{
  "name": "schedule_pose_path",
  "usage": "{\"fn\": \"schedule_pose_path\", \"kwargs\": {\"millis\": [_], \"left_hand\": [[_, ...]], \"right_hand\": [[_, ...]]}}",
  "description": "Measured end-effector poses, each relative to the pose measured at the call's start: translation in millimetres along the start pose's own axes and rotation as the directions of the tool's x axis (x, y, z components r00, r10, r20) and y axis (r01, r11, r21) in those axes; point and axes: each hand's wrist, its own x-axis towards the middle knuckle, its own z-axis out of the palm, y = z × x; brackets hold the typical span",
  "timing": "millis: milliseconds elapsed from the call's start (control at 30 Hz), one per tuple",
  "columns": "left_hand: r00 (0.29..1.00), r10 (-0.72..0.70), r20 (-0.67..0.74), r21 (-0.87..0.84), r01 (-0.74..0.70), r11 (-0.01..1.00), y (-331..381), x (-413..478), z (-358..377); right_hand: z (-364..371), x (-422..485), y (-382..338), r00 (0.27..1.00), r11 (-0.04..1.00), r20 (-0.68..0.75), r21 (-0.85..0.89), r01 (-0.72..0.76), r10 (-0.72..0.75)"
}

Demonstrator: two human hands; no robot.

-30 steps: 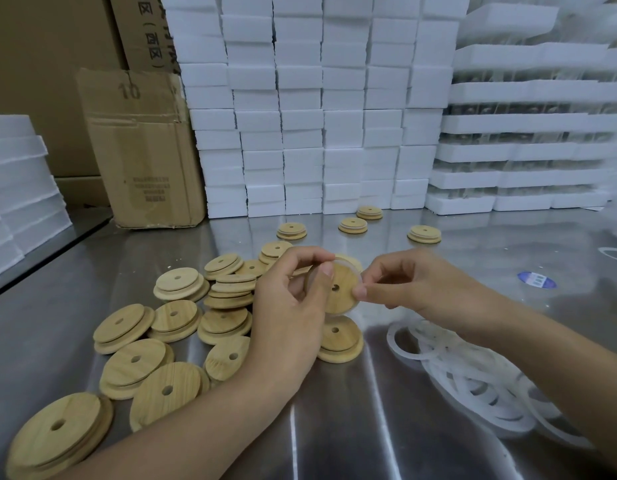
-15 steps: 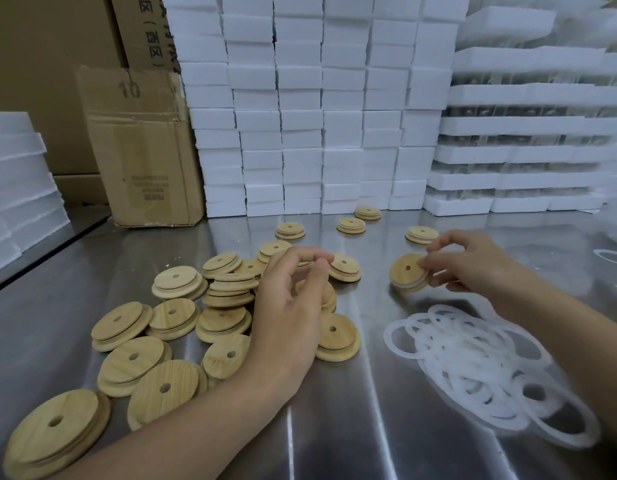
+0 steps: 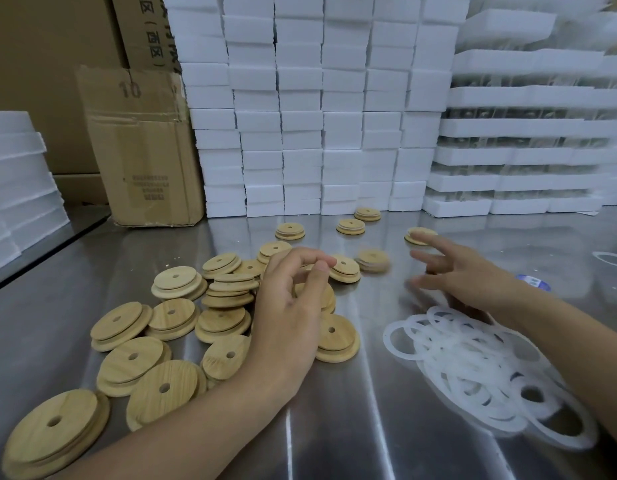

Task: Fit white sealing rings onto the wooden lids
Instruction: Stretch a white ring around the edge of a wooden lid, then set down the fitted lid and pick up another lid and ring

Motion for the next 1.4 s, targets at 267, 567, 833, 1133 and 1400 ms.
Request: {"fn": "schedule_pose_path", "kwargs": {"millis": [267, 567, 833, 1133, 1400], "left_hand": [[1.000, 0.009, -0.001, 0.027, -0.009, 1.000, 0.8, -0.8, -1.1], [1.000, 0.015, 0.018, 0.089, -0.016, 0.996, -2.8, 0.1, -0.1], [0.905, 0.011, 0.426, 0.829, -0.395, 0.395, 4.7, -17.4, -2.5], [0.845, -0.056, 0.532, 0.828, -0.505, 0.245, 18.4, -19.2, -6.6], [0.804, -0.017, 0.595, 0.715, -0.519, 0.468, 10.1, -19.5, -6.0]], "right_hand": [[4.3, 1.4, 5.6, 0.984, 0.998, 0.169, -0.028, 0.053, -0.047], [9.3, 5.2, 6.8, 0.988, 0.948, 0.116, -0.289, 0.133, -0.104], [-14.3, -6.0, -14.2, 0.941, 0.957, 0.338, -0.264, 0.119, -0.024], [6.9, -16.5, -27.8, 0.871, 0.929, 0.480, -0.266, 0.257, -0.104], [13.6, -15.5, -36.1, 0.936, 0.980, 0.293, 0.024, 0.198, -0.196]]}}
